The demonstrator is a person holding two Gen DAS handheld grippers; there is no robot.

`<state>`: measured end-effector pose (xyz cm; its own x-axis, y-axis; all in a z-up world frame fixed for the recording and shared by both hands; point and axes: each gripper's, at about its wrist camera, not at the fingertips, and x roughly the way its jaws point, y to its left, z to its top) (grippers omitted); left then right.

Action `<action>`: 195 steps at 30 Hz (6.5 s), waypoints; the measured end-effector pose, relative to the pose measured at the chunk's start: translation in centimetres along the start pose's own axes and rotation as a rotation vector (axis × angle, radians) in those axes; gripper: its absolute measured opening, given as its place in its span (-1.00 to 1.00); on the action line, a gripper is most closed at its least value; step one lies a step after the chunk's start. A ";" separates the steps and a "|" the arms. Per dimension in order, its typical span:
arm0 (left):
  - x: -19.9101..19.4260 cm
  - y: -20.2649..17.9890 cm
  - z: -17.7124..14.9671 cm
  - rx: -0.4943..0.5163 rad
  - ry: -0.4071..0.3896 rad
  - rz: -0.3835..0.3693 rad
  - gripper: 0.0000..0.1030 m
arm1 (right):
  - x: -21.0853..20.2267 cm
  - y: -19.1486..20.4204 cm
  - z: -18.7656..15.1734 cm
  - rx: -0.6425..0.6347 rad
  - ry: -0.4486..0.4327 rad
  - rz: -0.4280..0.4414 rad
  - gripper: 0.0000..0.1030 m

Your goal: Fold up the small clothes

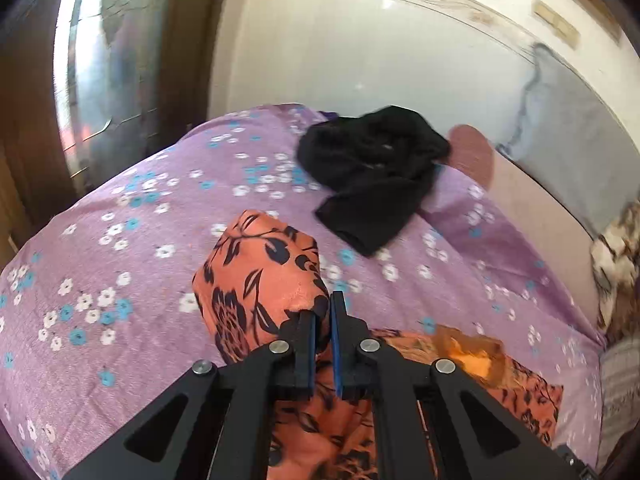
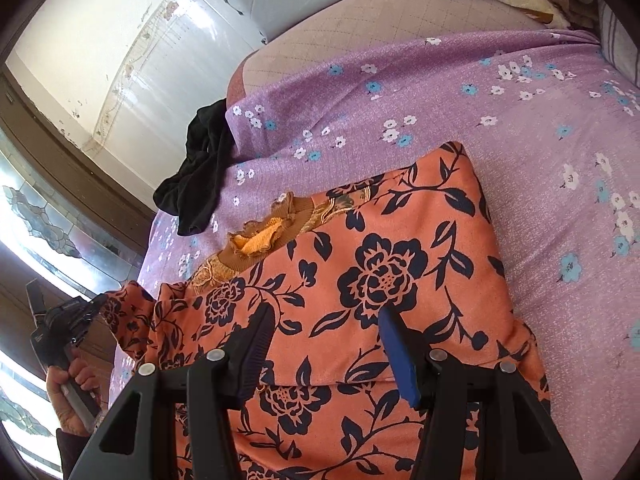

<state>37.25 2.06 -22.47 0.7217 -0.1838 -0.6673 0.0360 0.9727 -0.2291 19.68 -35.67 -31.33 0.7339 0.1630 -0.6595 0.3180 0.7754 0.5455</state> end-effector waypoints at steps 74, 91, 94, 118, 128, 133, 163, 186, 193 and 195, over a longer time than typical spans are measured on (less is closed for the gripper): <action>10.1 -2.6 -6.9 0.260 0.365 0.424 0.56 | 1.6 -5.4 -0.1 0.008 0.131 -0.170 -0.89; 3.5 -6.7 -5.1 0.292 0.130 0.341 0.55 | -3.4 -3.0 3.2 -0.140 -0.100 -0.209 -0.61; 3.9 -9.0 -6.3 0.345 0.144 0.271 0.55 | -0.6 -1.0 3.0 -0.197 -0.081 -0.172 -0.61; 8.9 -11.5 -10.8 0.569 0.219 0.492 0.57 | 6.0 0.1 -0.8 -0.239 0.199 -0.120 -0.63; 7.2 -14.0 -11.3 0.613 0.185 0.364 0.57 | 4.9 -2.6 0.8 -0.156 0.193 -0.195 -0.63; 8.2 -14.0 -12.2 0.643 0.230 0.381 0.57 | 4.0 -2.3 1.1 -0.154 0.166 -0.158 -0.62; -9.0 4.0 -17.2 0.302 0.249 0.275 0.57 | -11.8 -6.9 -7.2 0.048 0.034 0.025 0.38; -12.8 10.3 -24.8 0.106 0.612 0.020 -0.09 | -17.6 -11.4 -13.7 0.127 0.104 -0.015 0.38; -12.3 10.3 -26.4 0.063 0.673 -0.029 -0.09 | -17.4 -11.7 -14.4 0.162 0.171 0.001 0.38; -12.2 9.9 -26.7 0.079 0.682 -0.045 -0.08 | -17.4 -12.0 -14.8 0.177 0.190 0.008 0.38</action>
<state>10.36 10.14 -35.49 0.1230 -0.2470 -0.9612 0.1248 0.9647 -0.2320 -5.77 -38.73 -34.05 0.6162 0.2931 -0.7310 0.4248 0.6579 0.6219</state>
